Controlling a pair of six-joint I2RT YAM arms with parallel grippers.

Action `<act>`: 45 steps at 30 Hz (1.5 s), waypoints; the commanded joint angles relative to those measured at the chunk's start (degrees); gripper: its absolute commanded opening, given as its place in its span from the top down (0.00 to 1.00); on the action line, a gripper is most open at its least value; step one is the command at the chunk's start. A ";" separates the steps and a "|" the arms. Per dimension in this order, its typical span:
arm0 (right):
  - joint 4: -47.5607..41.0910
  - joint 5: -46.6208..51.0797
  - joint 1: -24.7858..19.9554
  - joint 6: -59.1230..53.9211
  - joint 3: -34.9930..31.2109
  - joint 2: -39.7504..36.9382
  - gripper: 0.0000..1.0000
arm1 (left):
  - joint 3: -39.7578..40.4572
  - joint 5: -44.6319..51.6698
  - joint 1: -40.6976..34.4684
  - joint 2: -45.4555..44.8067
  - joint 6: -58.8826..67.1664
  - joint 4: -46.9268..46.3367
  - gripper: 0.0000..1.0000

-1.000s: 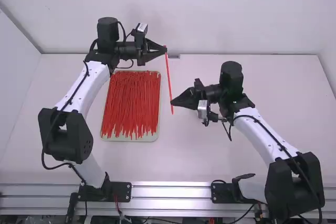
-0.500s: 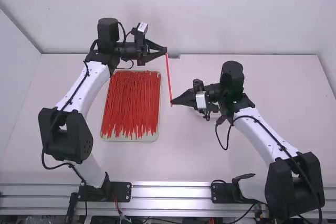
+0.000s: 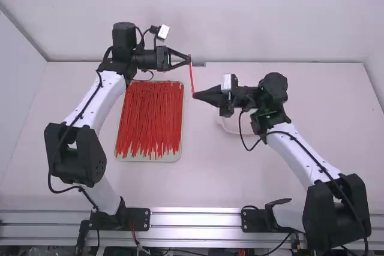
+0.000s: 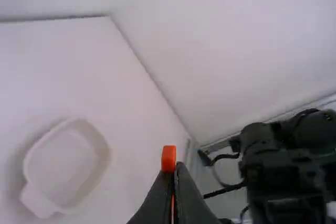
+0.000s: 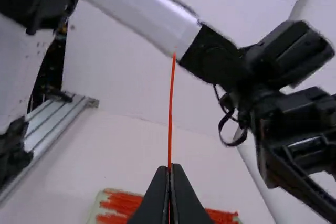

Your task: Fasten the cable tie

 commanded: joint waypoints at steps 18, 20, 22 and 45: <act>12.81 18.88 -0.85 56.54 -0.28 0.09 1.00 | -0.37 1.01 0.00 0.22 30.36 17.14 0.98; 12.92 19.41 -0.07 59.82 0.02 0.09 1.00 | -0.37 1.03 -0.04 0.22 32.81 18.08 0.98; 11.28 19.06 0.59 62.03 1.11 0.09 1.00 | -0.37 1.07 -0.02 0.22 33.92 18.97 0.98; -23.63 12.68 1.01 60.17 12.35 0.15 1.00 | -0.37 11.04 0.28 0.22 50.16 22.95 0.98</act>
